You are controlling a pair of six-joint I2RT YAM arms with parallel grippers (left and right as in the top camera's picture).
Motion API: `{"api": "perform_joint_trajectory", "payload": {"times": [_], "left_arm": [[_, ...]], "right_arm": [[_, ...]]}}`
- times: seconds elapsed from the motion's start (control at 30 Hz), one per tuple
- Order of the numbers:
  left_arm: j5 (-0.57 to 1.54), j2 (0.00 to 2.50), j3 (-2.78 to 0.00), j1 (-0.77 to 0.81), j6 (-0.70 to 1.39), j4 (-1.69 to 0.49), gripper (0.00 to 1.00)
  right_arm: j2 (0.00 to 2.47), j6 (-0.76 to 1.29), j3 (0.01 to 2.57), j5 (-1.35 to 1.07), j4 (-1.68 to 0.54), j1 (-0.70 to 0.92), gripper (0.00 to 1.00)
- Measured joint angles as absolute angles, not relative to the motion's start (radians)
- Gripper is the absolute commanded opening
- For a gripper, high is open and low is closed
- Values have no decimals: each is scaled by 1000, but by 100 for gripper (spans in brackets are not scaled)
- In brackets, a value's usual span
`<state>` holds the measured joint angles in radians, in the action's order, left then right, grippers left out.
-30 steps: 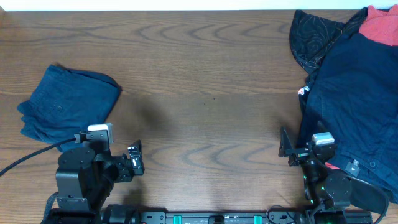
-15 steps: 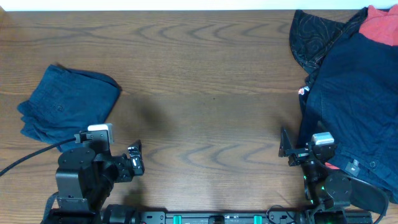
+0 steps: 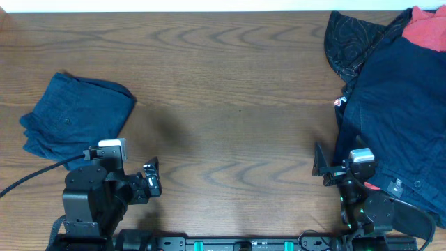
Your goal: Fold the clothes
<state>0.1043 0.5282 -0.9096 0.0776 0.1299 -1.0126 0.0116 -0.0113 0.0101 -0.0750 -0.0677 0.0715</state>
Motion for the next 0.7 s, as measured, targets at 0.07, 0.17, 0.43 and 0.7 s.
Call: {"api": "perform_joint_trajectory", "payload": {"times": [0.07, 0.17, 0.43, 0.7], "left_arm": [[104, 528, -910, 78, 130, -1013, 98], [104, 528, -910, 78, 130, -1013, 98], [81, 474, -891, 78, 126, -1006, 98], [31, 246, -654, 78, 125, -947, 98]], "right_arm": [[12, -12, 10, -75, -68, 72, 99], [12, -12, 10, -75, -68, 72, 99], [12, -12, 10, -75, -67, 72, 99], [12, -12, 10, -75, -67, 72, 99]]}}
